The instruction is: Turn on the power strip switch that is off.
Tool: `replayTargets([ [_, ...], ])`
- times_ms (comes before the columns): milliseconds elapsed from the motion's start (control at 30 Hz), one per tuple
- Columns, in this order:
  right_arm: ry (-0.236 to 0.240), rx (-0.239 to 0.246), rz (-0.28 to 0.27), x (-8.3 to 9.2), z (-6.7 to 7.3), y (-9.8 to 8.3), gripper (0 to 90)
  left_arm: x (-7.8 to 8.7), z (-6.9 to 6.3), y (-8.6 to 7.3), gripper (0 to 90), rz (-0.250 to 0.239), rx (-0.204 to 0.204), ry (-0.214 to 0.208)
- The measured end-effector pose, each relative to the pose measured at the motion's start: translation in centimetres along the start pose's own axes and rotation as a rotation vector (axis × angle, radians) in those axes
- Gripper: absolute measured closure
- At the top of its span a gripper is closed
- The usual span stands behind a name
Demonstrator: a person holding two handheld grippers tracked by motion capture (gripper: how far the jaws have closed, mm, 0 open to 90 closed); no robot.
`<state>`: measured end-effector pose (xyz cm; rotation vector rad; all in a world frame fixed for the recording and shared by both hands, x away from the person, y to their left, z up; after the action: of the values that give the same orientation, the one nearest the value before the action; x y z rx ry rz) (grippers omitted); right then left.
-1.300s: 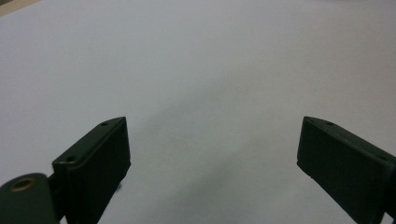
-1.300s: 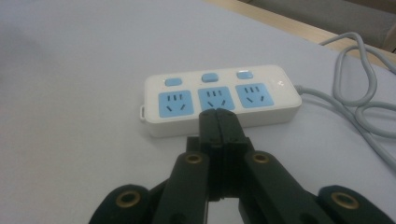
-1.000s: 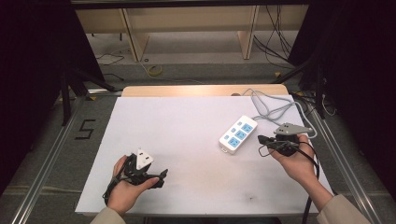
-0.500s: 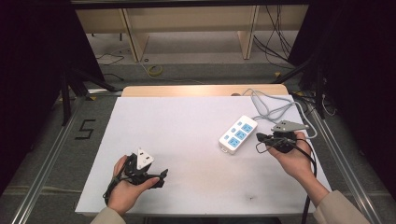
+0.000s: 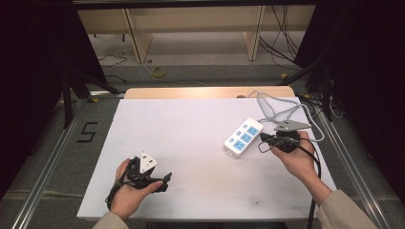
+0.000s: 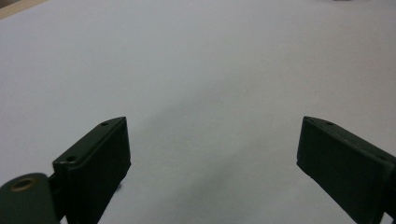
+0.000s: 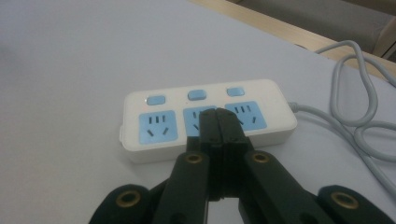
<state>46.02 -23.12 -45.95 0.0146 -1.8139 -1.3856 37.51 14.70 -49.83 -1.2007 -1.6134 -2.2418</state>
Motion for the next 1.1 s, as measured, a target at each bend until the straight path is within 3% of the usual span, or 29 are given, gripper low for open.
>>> replayTargets([
  [1100,0.013,0.000,0.025,-1.8,-0.1,1.2,90.0,0.0,0.0,0.0,9.1,-0.002,-0.003,0.003],
])
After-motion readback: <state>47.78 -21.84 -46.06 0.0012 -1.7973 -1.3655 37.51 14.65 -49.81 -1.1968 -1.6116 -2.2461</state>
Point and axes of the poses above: each handheld gripper's, and its own axes: x roughly backward along the jaws, y roughly out of its top, z roughly to its left, the point moved 7 cm from there along -x, roughly forward along the jaws, and after that the axes turned 1 degree about z, right-handed, at the moved point
